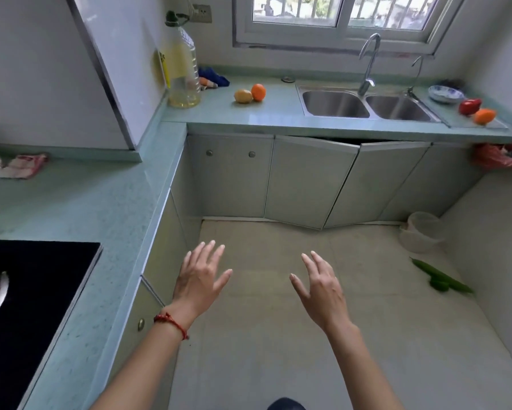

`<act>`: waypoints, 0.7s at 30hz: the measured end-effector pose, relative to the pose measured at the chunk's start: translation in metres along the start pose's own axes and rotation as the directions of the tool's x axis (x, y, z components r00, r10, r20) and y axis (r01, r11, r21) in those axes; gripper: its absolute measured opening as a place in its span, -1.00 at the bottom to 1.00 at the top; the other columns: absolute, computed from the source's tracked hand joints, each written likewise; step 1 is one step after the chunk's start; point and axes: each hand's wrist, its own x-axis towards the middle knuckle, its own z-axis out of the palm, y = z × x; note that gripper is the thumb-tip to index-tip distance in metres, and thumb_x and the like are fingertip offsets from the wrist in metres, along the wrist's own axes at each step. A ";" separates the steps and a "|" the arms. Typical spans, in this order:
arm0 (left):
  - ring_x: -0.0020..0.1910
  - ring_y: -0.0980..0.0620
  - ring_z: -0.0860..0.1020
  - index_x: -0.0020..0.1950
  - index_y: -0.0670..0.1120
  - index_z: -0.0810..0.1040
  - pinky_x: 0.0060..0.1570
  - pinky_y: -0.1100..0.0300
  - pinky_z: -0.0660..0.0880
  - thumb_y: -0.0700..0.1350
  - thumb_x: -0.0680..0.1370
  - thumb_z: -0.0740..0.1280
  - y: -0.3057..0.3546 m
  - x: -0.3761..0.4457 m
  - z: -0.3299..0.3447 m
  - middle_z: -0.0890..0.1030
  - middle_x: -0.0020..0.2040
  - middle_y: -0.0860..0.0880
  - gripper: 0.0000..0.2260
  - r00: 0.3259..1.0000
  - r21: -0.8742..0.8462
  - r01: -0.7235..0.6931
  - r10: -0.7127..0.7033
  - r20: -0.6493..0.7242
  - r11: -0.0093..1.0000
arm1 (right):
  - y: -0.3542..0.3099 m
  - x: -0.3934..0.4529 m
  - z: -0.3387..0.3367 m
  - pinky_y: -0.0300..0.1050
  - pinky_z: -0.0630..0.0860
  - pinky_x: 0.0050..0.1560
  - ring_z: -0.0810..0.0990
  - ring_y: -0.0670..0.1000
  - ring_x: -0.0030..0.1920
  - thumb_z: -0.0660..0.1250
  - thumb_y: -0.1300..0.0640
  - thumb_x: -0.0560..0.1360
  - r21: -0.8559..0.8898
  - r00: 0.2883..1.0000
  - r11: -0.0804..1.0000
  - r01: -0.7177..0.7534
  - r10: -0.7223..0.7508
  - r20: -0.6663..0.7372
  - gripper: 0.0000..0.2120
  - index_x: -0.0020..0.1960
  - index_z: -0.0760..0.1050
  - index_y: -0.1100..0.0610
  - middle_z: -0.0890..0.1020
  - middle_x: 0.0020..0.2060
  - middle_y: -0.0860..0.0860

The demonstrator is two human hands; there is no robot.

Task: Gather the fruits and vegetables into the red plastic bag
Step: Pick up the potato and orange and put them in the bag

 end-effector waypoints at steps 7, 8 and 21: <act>0.34 -0.22 0.38 0.33 -0.16 0.41 0.29 -0.16 0.30 0.21 0.43 0.00 0.002 0.129 0.014 0.46 0.32 -0.22 -0.37 1.000 -0.047 0.021 -0.021 0.004 0.999 | 0.012 0.133 0.005 -0.09 0.20 0.39 0.22 0.06 0.45 0.23 -0.04 0.53 0.072 1.000 0.997 0.003 -0.004 0.009 -0.47 0.42 0.25 0.16 0.29 0.43 0.11; 0.34 -0.23 0.38 0.33 -0.16 0.42 0.28 -0.16 0.31 0.21 0.43 0.00 0.003 0.149 0.016 0.46 0.32 -0.22 -0.37 1.000 -0.049 0.027 -0.027 0.010 0.998 | 0.015 0.154 0.005 -0.09 0.19 0.39 0.21 0.05 0.45 0.22 -0.04 0.53 0.081 1.000 0.997 0.007 -0.008 0.012 -0.47 0.42 0.24 0.16 0.28 0.44 0.10; 0.43 -0.15 0.25 0.40 -0.11 0.31 0.39 -0.06 0.17 0.26 0.39 -0.11 0.009 0.385 0.018 0.35 0.42 -0.16 -0.28 0.994 -0.077 0.106 -0.107 -0.007 0.991 | 0.033 0.405 -0.012 -0.08 0.21 0.38 0.15 0.00 0.47 0.19 -0.08 0.54 0.104 0.995 0.994 0.041 -0.051 0.089 -0.46 0.45 0.20 0.11 0.22 0.47 0.04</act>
